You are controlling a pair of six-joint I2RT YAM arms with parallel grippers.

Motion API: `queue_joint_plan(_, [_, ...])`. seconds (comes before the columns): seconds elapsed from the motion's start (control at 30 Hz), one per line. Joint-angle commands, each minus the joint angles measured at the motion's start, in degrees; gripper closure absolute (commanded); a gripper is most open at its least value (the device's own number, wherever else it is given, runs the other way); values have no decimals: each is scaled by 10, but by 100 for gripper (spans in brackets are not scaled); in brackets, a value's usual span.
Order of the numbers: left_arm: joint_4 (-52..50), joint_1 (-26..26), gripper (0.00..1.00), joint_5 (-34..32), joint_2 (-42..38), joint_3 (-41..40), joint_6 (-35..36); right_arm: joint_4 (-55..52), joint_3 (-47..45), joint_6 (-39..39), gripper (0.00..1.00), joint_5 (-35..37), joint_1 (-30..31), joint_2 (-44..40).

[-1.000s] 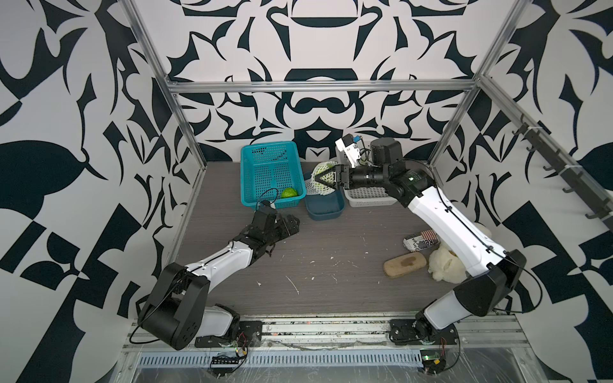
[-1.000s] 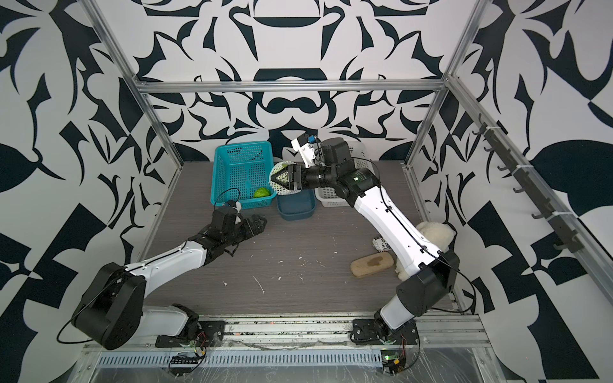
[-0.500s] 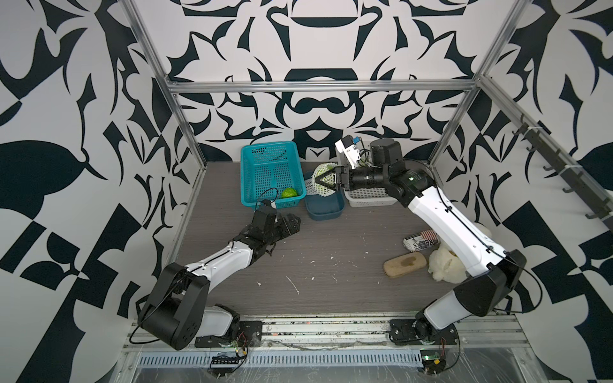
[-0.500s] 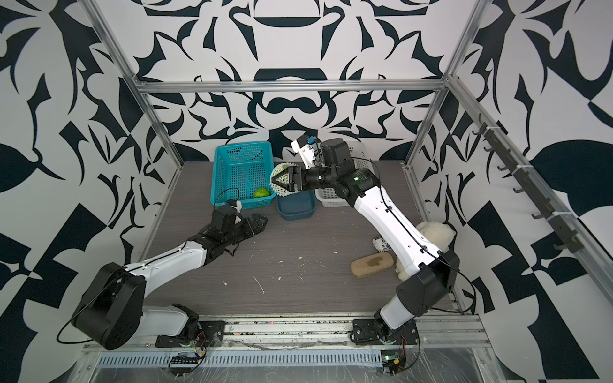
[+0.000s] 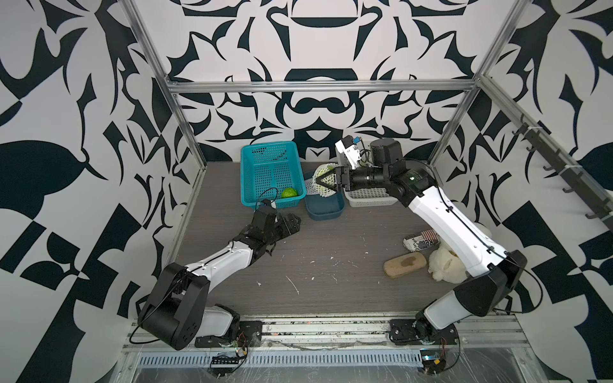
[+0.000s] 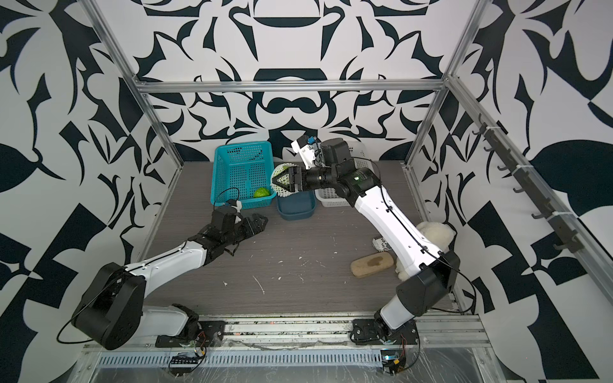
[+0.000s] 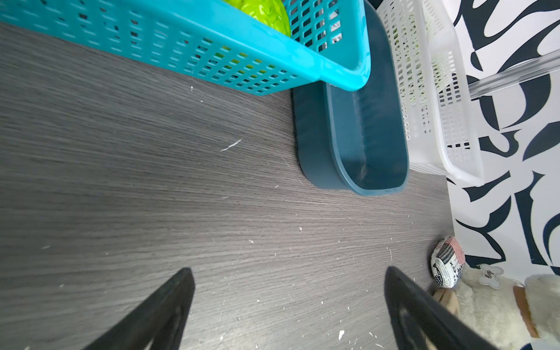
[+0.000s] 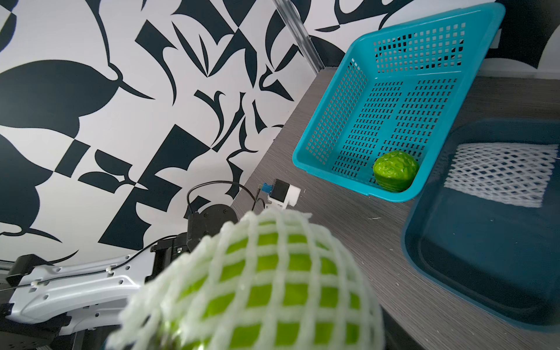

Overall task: Sleeve custard apples in foam nets
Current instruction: Place the custard apple in the basket.

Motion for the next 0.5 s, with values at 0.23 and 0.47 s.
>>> queue_joint_plan(0.23, [13,2,0,4,-5,-20,-6,-10,27,-42,34,57,2,-28])
queue_joint_plan(0.47, [6,2,0,2,-8,-23,-1,-6,4,-63,34,128,-46,24])
